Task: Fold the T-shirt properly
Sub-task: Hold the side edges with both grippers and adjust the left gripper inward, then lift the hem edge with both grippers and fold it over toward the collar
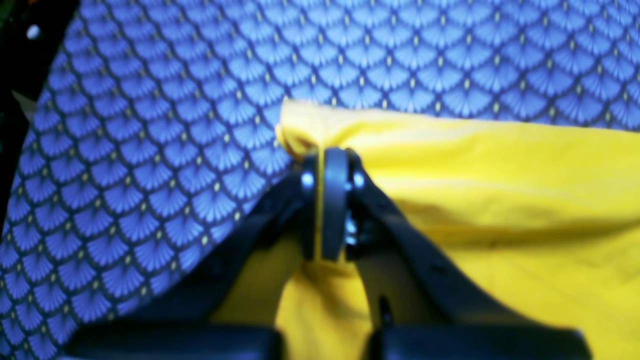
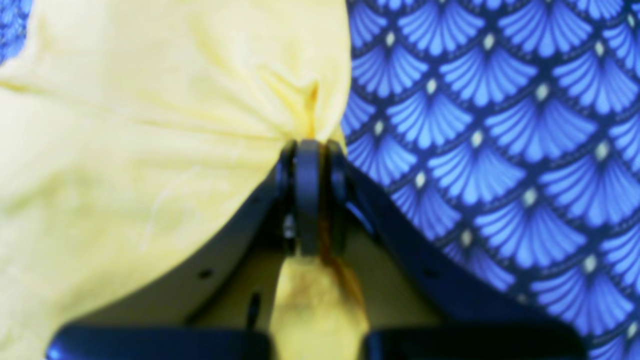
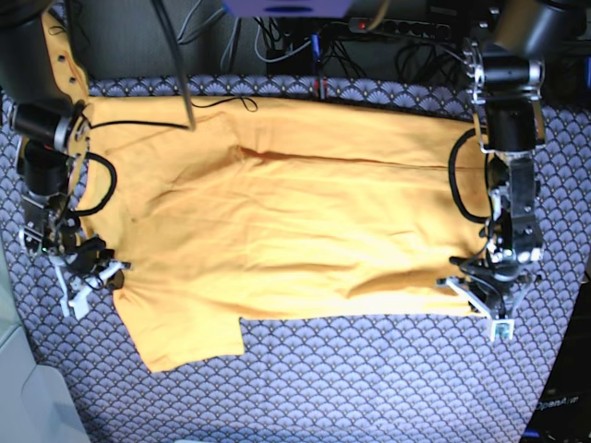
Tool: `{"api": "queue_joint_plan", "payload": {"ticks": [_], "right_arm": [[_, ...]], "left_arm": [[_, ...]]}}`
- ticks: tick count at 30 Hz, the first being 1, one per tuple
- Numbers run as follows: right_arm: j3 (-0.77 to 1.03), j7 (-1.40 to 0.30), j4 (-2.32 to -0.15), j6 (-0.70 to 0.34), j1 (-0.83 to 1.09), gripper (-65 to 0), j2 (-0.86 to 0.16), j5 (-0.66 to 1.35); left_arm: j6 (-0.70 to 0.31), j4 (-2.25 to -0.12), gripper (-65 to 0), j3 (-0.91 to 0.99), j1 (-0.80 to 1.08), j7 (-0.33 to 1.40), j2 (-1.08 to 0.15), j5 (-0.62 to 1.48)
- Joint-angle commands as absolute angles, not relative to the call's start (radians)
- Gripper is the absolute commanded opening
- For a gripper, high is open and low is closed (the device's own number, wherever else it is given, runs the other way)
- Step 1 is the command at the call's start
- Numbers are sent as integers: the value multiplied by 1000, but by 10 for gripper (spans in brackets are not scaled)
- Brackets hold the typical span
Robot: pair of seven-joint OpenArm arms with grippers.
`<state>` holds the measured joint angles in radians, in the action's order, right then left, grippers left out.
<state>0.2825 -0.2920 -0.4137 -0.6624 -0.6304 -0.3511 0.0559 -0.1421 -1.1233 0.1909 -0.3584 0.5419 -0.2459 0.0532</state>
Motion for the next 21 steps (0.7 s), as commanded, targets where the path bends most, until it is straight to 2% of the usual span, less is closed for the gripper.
{"api": "queue_joint_plan", "payload": {"ticks": [1, 8, 11, 15, 21], "right_arm": [[283, -300, -427, -698, -656, -650, -369, 50], [286, -300, -492, -698, -608, -650, -387, 51], [288, -303, -661, -698, -506, -650, -378, 53], [288, -401, -981, -698, -348, -650, -337, 53], [288, -487, -1247, -698, -223, -650, -303, 53]], "left_arm": [[-137, -1158, -650, 216, -372, 513, -257, 58], [-148, -1218, -650, 329, -326, 570, -246, 58], [-148, -1242, -650, 329, -305, 582, -246, 58], [-148, -1291, -650, 326, -272, 582, -243, 58], [-148, -1356, -650, 334, -229, 638, -243, 58]]}}
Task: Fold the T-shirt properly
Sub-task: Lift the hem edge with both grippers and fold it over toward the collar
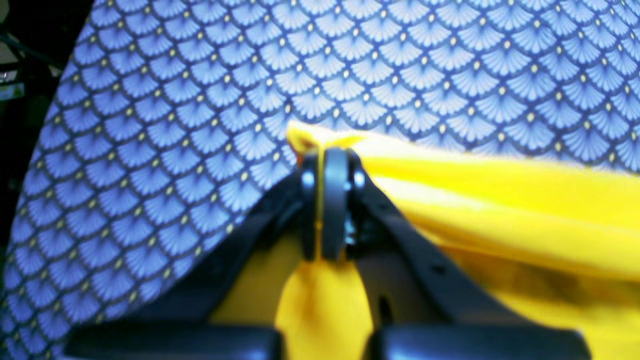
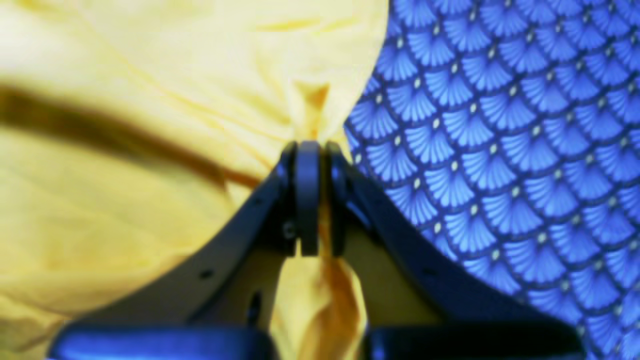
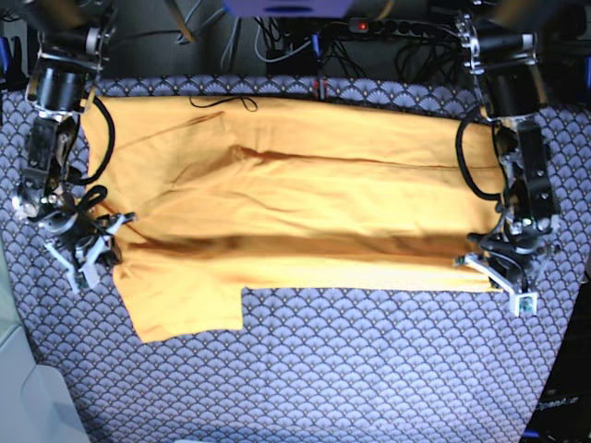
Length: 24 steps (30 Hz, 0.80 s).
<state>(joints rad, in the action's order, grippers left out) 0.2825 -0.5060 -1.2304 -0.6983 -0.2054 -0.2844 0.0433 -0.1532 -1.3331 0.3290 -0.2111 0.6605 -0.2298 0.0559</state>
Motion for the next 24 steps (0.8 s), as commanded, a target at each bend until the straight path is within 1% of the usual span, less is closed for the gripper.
{"api": "queue_joint_plan", "payload": {"ticks": [1, 7, 10, 12, 21, 24], "right_arm": [[291, -506, -1262, -698, -220, -650, -303, 53], [418, -627, -1360, -698, -213, -650, -282, 47], [466, -670, -1432, -698, -173, -650, -282, 48], [481, -697, -1484, -698, -133, -650, -268, 50], [499, -704, -1742, -698, 59, -650, -165, 50], [496, -704, -1802, -698, 110, -650, -148, 50]], "left_arm": [[-148, -1374, -650, 334, -216, 642, -243, 58], [-148, -1498, -650, 334, -124, 648, -243, 58], [-148, -1523, -650, 343, -81, 648, -245, 58], [-148, -1547, -650, 383, -50, 648, -243, 58], [-150, -1649, -650, 410, 50, 648, -242, 59], [-150, -1689, -650, 410, 82, 648, -242, 59]]}}
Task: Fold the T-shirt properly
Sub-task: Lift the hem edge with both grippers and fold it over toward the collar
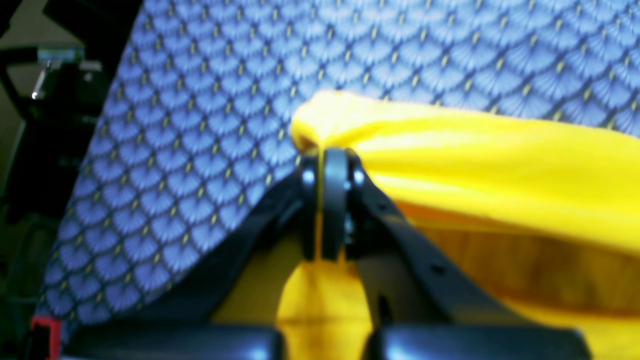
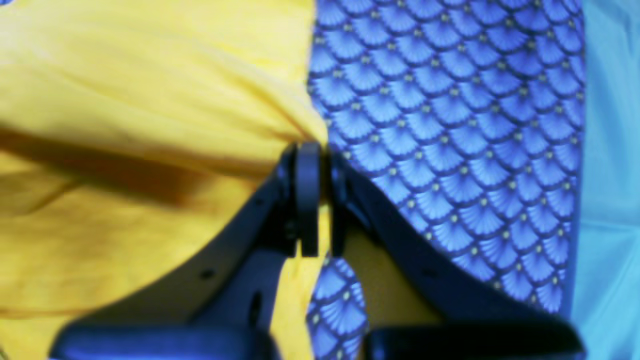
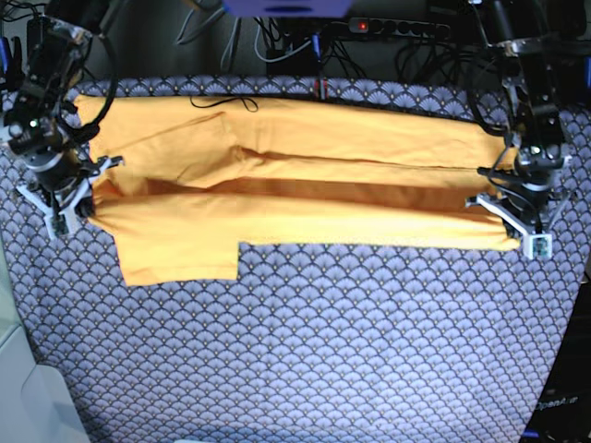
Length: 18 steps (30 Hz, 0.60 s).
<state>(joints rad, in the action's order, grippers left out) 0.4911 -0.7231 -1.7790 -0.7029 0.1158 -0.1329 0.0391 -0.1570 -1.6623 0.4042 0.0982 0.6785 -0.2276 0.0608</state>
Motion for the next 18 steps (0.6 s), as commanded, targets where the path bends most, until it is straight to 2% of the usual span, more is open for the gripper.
{"api": "queue_joint_plan", "payload": {"ticks": [1, 10, 18], "right_arm": [[496, -704, -1817, -698, 125, -650, -147, 51], [503, -696, -1900, -698, 234, -650, -82, 44], [535, -694, -1900, -698, 268, -650, -71, 48]], "left_arm": [[-150, -1698, -650, 412, 93, 648, -242, 59], [-150, -1785, -650, 415, 185, 648, -242, 81], [-150, -1771, -650, 515, 205, 648, -249, 173]]}}
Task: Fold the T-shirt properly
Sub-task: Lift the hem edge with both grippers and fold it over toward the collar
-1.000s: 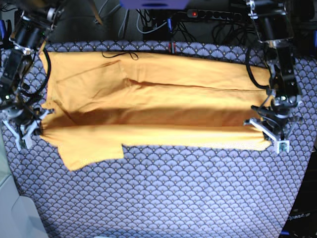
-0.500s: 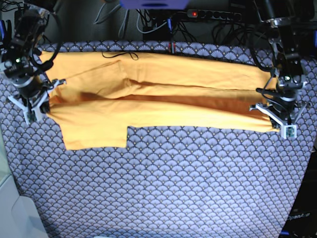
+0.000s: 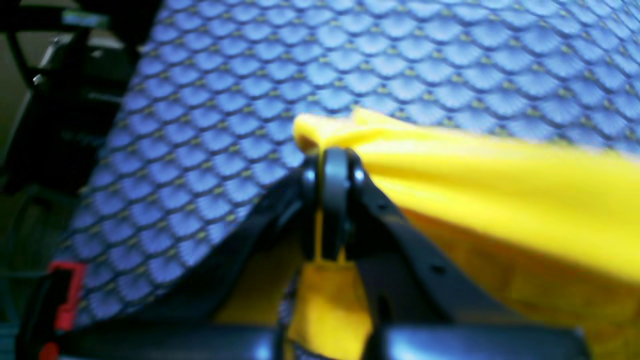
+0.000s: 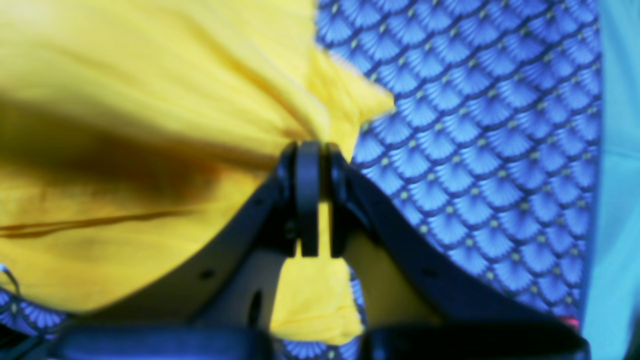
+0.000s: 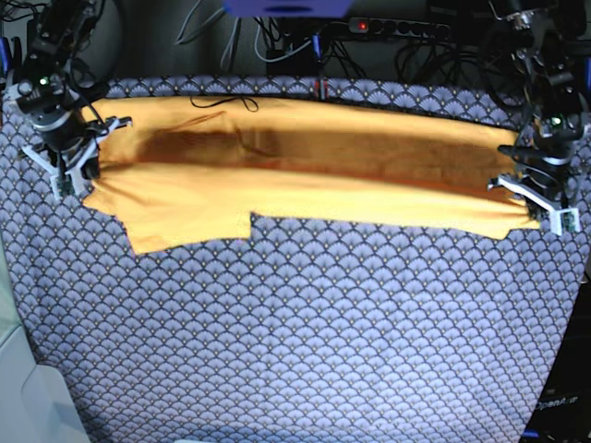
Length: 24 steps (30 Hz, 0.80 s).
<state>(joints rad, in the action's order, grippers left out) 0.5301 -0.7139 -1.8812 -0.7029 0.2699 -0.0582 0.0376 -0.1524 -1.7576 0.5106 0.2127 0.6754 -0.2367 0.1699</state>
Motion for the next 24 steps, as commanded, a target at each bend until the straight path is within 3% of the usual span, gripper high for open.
{"api": "queue_joint_plan", "payload": {"ticks": [1, 24], "right_arm": [[535, -694, -1900, -698, 272, -650, -71, 48], [659, -693, -1905, -698, 329, -650, -47, 50]], "left_arm": [[-150, -1770, -650, 515, 206, 648, -249, 173], [-150, -1767, -650, 512, 209, 650, -280, 173]]}}
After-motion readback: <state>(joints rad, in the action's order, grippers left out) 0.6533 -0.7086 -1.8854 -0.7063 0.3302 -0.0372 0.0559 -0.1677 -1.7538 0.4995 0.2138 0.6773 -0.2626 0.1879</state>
